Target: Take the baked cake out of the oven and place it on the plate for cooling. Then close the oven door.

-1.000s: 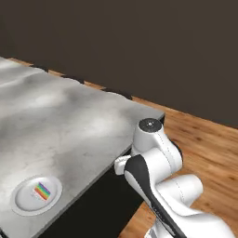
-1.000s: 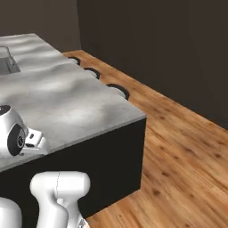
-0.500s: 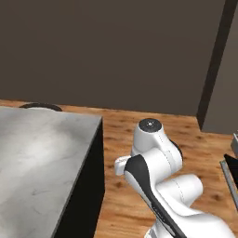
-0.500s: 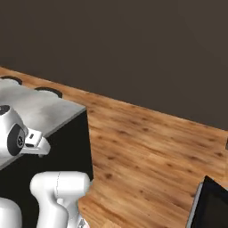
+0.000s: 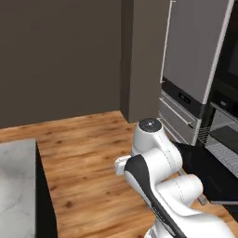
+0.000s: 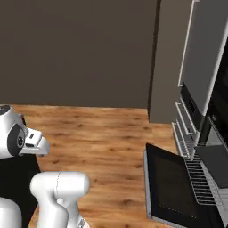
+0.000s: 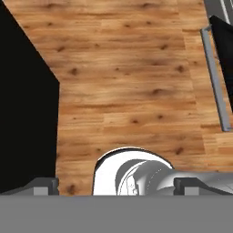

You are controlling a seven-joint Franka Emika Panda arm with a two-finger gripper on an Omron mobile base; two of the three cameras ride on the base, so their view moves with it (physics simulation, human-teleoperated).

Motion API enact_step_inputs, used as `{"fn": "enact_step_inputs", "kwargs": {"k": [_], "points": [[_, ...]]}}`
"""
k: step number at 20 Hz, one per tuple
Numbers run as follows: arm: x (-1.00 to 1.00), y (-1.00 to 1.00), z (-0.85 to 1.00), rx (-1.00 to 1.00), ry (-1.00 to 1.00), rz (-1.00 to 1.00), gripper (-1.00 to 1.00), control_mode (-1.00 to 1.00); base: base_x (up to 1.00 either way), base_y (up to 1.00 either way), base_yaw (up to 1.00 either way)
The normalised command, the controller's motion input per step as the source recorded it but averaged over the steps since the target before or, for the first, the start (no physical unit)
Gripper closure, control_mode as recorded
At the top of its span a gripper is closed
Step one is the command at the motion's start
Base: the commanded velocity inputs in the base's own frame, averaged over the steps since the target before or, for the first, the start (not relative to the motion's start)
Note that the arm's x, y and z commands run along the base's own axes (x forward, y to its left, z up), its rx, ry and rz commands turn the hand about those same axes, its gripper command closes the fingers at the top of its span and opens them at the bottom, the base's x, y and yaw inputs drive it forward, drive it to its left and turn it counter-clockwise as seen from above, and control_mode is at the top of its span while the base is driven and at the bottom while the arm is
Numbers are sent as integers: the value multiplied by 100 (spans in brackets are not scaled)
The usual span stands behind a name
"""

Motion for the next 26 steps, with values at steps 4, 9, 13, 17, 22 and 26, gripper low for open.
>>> {"fn": "enact_step_inputs", "kwargs": {"k": [4,9,13,17,22,26], "points": [[0,0,0,0,0,0,-100,100,-4,27,-74],[0,0,0,0,0,0,-100,100,-3,25,-76],[0,0,0,0,0,0,-100,100,0,27,-71],[0,0,0,0,0,0,-100,100,9,29,-64],[0,0,0,0,0,0,-100,100,24,24,-42],[0,0,0,0,0,0,-100,100,21,22,-46]]}}
